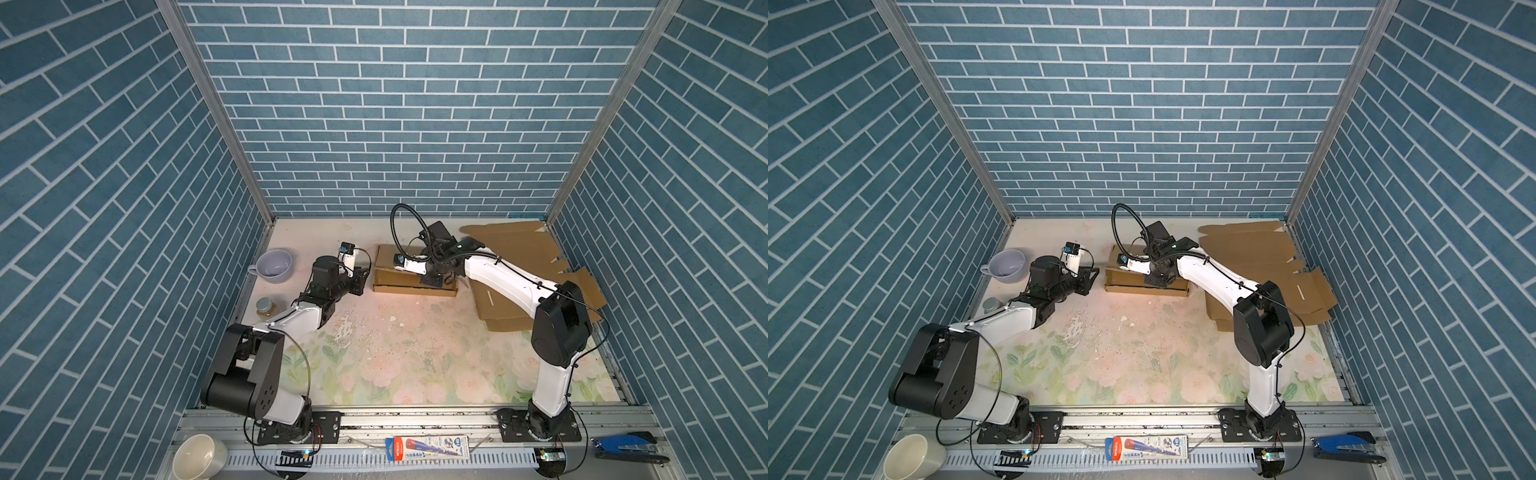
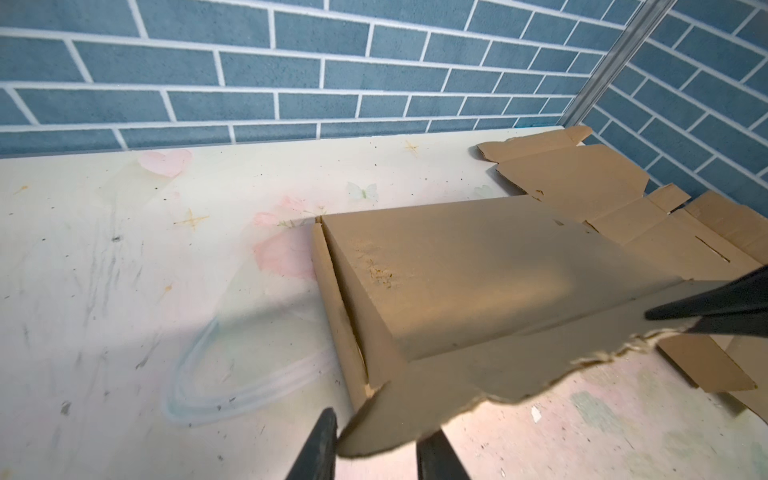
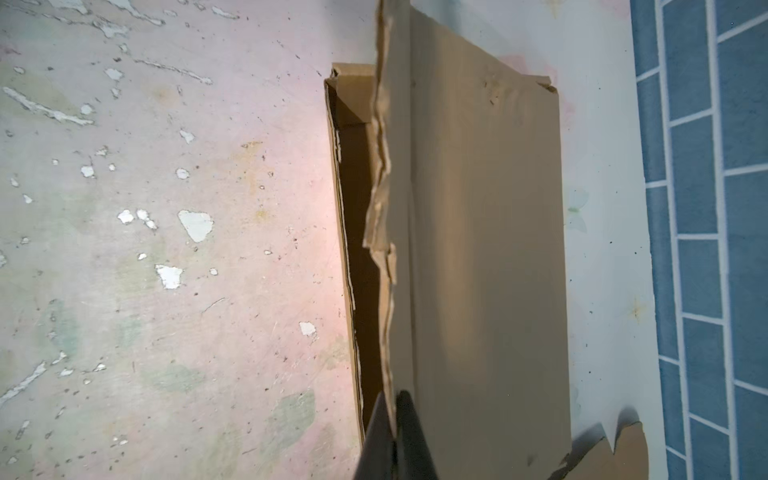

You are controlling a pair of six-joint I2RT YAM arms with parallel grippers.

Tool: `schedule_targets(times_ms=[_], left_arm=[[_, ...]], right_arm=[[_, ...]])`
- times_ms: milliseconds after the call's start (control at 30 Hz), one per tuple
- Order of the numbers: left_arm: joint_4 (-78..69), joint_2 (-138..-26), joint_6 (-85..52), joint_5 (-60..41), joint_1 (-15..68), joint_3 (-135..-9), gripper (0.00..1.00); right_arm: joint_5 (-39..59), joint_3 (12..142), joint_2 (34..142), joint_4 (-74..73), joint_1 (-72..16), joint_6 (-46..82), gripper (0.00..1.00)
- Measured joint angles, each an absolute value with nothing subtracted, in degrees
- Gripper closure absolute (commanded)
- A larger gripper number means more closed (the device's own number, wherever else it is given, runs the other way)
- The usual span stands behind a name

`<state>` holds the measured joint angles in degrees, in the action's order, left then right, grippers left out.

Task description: Fold the paper box

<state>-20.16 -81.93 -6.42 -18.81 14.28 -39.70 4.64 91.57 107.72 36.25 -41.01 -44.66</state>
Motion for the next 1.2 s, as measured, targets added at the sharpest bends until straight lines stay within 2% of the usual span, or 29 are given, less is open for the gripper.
schedule_targets(times_ms=[300, 367, 433, 600, 767, 1000, 1200], left_arm=[[-5.45, -66.74, -6.52, -12.8, 13.06, -41.23, 0.58], [-4.23, -66.32, -6.85, -12.58, 12.91, -42.54, 0.57], [-4.08, -66.87, -7.64, -13.26, 12.88, -43.79, 0.58], [-4.45, -75.2, -13.23, -19.55, 12.91, -49.67, 0.66], [-5.32, -86.21, -17.15, -25.54, 15.11, -55.22, 0.68], [-8.21, -95.83, -19.57, -29.52, 20.95, -55.27, 0.71], [-10.9, -101.69, -21.19, -29.71, 20.91, -54.52, 0.73]], right_arm=[[4.29, 82.61, 103.94, 29.89, -41.82, -43.75, 0.96], [4.23, 80.82, 103.96, 29.06, -42.3, -43.7, 0.95], [4.1, 79.18, 103.96, 27.99, -42.92, -43.22, 0.89], [4.23, 76.25, 104.53, 26.02, -44.01, -40.6, 0.73], [7.55, 76.2, 105.36, 26.5, -43.97, -37.21, 0.55], [18.2, 76.2, 105.49, 27.99, -40.93, -28.42, 0.48], [23.42, 75.77, 105.97, 24.1, -36.64, -18.98, 0.51]])
